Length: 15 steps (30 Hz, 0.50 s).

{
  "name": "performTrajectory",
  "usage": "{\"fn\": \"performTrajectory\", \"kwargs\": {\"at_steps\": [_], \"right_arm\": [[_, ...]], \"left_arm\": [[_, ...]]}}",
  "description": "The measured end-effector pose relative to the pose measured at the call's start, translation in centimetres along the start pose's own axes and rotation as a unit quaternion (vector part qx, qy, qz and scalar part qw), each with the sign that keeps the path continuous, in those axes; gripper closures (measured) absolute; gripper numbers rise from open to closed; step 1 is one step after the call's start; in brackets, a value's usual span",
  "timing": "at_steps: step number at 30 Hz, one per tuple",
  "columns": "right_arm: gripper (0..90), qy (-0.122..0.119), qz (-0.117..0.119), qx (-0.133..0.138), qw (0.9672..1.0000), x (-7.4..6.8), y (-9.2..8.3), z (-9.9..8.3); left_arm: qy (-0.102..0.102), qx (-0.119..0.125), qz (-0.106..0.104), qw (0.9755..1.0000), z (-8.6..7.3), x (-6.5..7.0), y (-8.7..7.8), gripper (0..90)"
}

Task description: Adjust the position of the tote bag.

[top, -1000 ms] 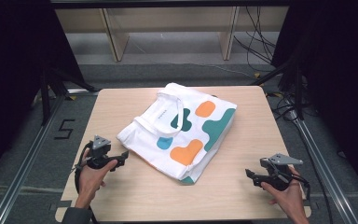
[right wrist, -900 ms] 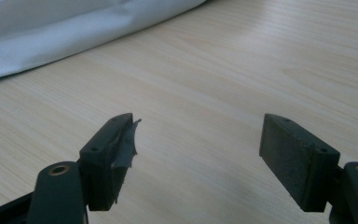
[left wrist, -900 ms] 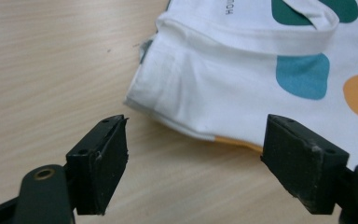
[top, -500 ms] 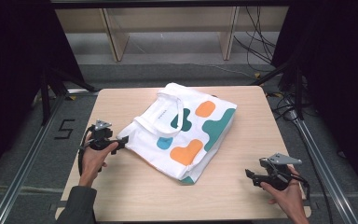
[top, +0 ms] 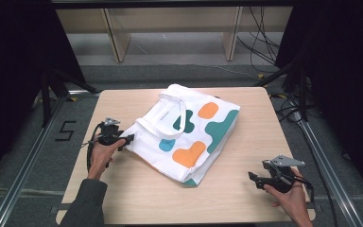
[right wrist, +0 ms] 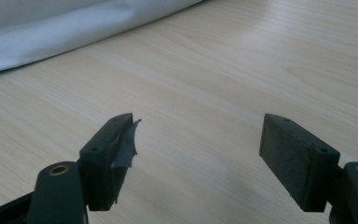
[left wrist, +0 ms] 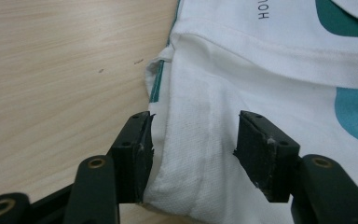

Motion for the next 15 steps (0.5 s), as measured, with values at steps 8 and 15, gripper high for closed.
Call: {"fn": "performTrajectory", "kwargs": {"at_steps": [8, 15], "right_arm": [[27.7, 0.004, 0.0, 0.008, 1.0, -0.1, 0.1, 0.0], [29.0, -0.002, 0.023, 0.009, 0.9997, -0.5, 0.1, 0.2]], "left_arm": [[0.026, -0.001, 0.008, 0.9996, -0.5, 0.1, -0.4, 77.3], [0.015, -0.009, -0.047, 0.9988, -2.4, 1.0, -2.4, 87.1]]}}
Point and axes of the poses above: each handheld gripper's, and its own axes: y roughly forward along the jaws, z roughly out of its top, x roughly to its right, the point moved 3 cm from there along y, roughly forward along the jaws, and after that the axes turned 6 degrees about z, right-handed, at the moved point
